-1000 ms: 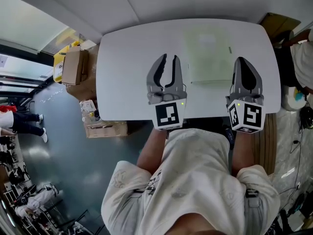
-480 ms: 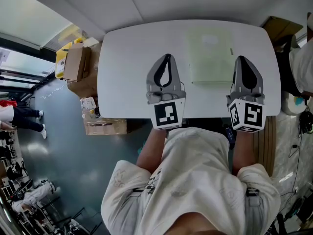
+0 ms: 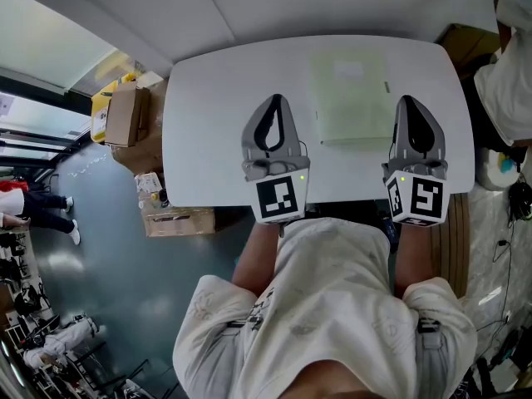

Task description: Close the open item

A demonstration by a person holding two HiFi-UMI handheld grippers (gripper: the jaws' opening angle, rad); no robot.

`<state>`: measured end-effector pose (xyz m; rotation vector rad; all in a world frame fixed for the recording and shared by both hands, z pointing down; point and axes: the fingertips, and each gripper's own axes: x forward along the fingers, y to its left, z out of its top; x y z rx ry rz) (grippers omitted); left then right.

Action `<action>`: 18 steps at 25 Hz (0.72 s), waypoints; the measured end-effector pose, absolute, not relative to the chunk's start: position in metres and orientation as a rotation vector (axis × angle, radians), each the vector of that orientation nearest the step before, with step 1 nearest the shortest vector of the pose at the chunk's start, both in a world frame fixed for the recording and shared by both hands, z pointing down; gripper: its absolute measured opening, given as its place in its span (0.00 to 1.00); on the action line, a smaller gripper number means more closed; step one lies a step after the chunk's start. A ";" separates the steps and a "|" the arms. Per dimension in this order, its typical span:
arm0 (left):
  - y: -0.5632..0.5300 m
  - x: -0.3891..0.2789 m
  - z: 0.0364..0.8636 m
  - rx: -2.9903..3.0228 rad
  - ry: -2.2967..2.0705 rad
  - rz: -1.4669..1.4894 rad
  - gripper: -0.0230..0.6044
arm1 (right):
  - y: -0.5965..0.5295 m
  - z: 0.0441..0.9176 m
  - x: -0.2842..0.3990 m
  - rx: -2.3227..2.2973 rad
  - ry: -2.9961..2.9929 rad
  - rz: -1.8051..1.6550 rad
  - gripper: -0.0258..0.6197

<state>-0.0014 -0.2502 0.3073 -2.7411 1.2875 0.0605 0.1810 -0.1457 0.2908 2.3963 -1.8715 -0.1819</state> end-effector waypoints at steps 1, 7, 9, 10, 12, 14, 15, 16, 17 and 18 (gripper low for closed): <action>-0.250 -0.001 0.307 -2.742 1.285 0.059 0.04 | -0.146 0.292 0.181 2.397 -1.868 -0.177 0.04; -0.250 -0.001 0.307 -2.744 1.282 0.053 0.04 | -0.148 0.295 0.182 2.392 -1.861 -0.158 0.04; -0.251 -0.002 0.308 -2.743 1.283 0.051 0.04 | -0.149 0.295 0.182 2.391 -1.856 -0.156 0.04; -0.251 -0.002 0.308 -2.742 1.283 0.048 0.04 | -0.149 0.295 0.182 2.389 -1.854 -0.155 0.04; -0.252 -0.002 0.308 -2.740 1.281 0.046 0.04 | -0.150 0.296 0.182 2.380 -1.848 -0.155 0.04; -0.252 -0.001 0.307 -2.735 1.279 0.046 0.04 | -0.151 0.297 0.183 2.370 -1.845 -0.156 0.04; -0.252 -0.001 0.306 -2.731 1.276 0.045 0.04 | -0.152 0.297 0.183 2.367 -1.843 -0.156 0.04; -0.251 0.000 0.305 -2.730 1.273 0.045 0.04 | -0.152 0.297 0.184 2.366 -1.842 -0.157 0.04; -0.251 0.000 0.304 -2.729 1.272 0.048 0.04 | -0.152 0.297 0.184 2.365 -1.840 -0.158 0.04; -0.251 -0.001 0.303 -2.729 1.272 0.052 0.04 | -0.152 0.296 0.184 2.364 -1.839 -0.160 0.04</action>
